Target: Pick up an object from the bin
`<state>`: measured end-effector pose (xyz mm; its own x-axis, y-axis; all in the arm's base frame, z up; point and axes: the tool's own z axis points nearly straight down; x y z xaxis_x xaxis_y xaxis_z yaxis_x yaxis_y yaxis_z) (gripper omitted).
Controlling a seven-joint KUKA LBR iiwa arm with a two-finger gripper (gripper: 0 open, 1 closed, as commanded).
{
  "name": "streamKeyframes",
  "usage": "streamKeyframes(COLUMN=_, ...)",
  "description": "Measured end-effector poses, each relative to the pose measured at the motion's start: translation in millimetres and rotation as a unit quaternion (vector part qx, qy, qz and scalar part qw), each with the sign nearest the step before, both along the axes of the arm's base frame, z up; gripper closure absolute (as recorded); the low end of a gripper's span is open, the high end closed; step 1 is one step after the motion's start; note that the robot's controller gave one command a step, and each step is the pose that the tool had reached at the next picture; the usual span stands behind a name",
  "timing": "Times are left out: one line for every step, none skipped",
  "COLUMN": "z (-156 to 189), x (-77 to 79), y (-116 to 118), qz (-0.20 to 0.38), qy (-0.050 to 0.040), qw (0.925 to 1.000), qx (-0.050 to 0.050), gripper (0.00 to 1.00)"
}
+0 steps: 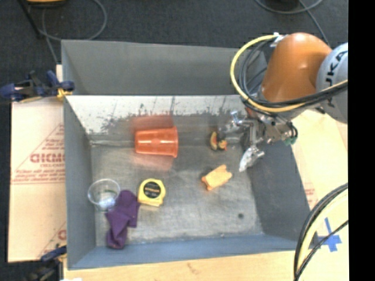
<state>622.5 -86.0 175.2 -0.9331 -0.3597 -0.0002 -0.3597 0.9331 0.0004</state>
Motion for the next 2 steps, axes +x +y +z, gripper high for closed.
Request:
streamKeyframes(z=-36, x=-16.0, y=-11, qz=0.084, qy=-0.0054, qw=0.9965, qx=-0.002, gripper=0.00)
streamKeyframes(z=-93, x=-39.7, y=12, qz=0.113, qy=-0.0087, qw=0.9935, qx=-0.004, gripper=1.00)
